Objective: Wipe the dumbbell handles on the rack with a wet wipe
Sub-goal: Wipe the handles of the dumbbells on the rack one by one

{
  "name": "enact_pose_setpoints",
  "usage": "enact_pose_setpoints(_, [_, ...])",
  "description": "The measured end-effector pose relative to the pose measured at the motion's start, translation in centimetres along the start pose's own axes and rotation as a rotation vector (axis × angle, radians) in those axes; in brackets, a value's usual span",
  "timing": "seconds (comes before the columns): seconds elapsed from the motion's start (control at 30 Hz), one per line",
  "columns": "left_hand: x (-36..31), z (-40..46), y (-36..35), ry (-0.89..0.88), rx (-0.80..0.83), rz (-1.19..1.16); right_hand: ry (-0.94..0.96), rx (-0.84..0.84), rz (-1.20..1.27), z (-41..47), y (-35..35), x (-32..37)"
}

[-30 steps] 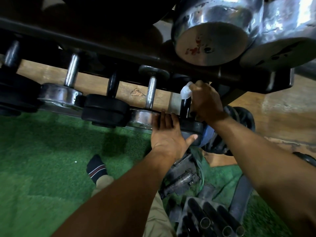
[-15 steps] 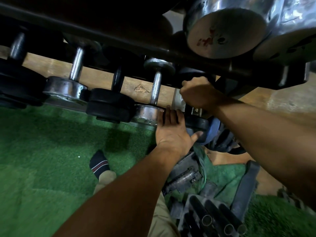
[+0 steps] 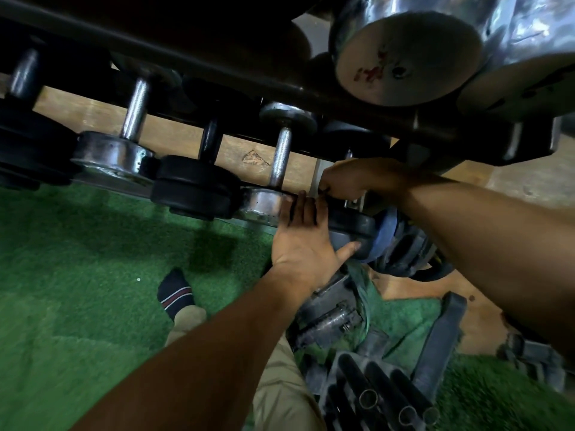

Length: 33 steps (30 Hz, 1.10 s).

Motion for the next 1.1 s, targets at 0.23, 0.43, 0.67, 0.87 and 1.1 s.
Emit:
enact_pose_setpoints(0.23, [1.0,-0.5,0.7,-0.186,-0.032,0.007,0.010,-0.117,0.357,-2.3,0.3,-1.2])
enact_pose_setpoints(0.43, [2.8,-2.7,1.1,-0.195,0.037,0.013,-0.248,-0.430,0.702,-5.4,1.0,-2.9])
enact_pose_setpoints(0.67, [7.1,-6.1,2.9,0.043,-0.026,-0.139,-0.436,-0.645,0.859,-7.0,0.4,-1.0])
enact_pose_setpoints(0.87, [12.7,-8.1,4.6,0.116,-0.084,-0.200,-0.335,-0.710,0.727,-6.1,3.0,6.1])
enact_pose_setpoints(1.1, [23.3,-13.5,11.3,0.177,-0.175,-0.185,-0.231,-0.693,0.683,-5.4,7.5,19.7])
Point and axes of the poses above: each hand's wrist, its own z-axis towards the middle knuckle, its own y-axis out of the back of the hand, x = y × z, the point moved 8 cm from there along z, towards the middle knuckle, and after that the axes turned 13 degrees about -x, right-handed, at the moved point
